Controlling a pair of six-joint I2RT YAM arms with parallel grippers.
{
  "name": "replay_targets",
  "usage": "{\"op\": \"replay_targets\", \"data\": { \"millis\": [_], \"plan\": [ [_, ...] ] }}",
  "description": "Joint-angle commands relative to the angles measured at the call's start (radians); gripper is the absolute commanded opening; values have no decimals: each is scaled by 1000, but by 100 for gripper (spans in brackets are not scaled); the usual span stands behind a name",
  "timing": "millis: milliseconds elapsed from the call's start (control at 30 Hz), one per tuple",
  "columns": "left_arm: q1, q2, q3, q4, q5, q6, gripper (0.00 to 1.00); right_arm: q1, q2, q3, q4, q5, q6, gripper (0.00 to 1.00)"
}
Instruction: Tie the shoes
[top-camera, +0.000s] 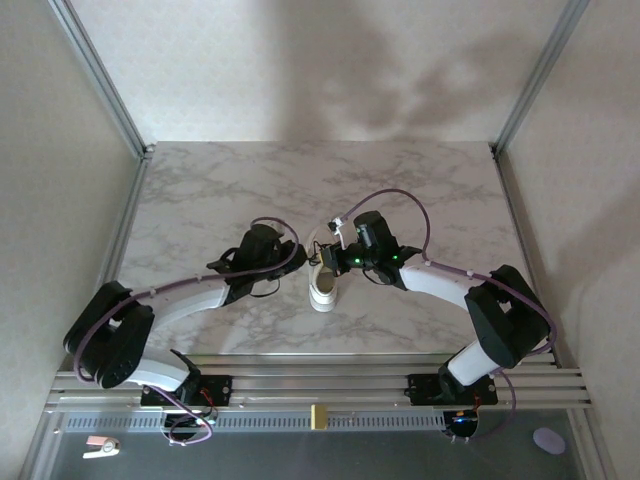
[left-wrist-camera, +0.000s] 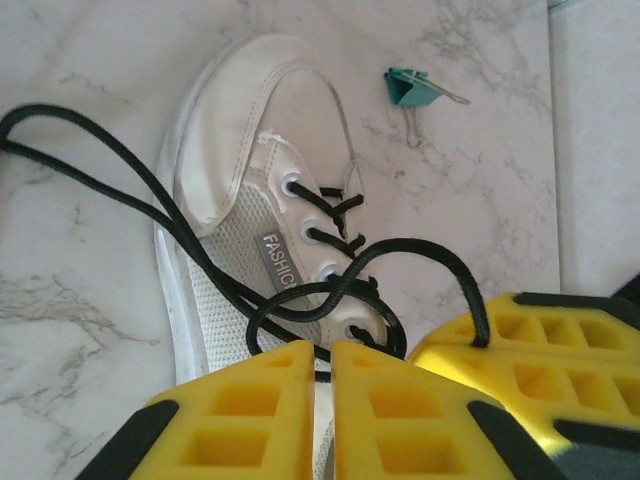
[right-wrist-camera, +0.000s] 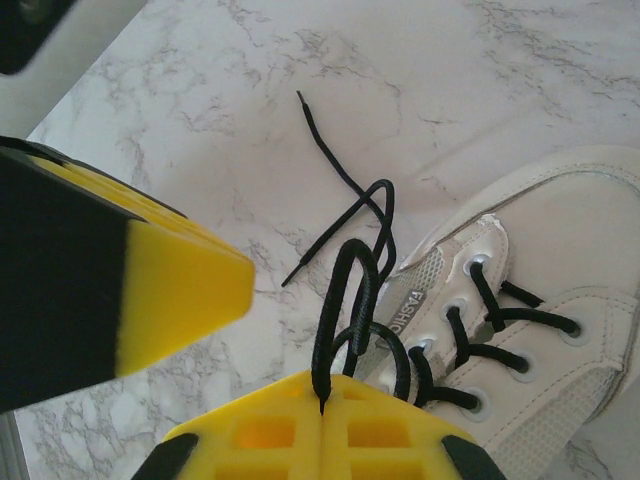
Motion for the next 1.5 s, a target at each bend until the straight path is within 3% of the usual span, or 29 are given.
{"op": "replay_targets", "data": {
  "millis": [0, 1467],
  "plan": [
    [-24, 40, 55, 2, 35, -53, 13, -5, 2, 26, 5, -7, 11, 0],
    [-47, 155, 60, -47, 24, -119, 20, -2, 19, 23, 17, -15, 10, 0]
  ]
}}
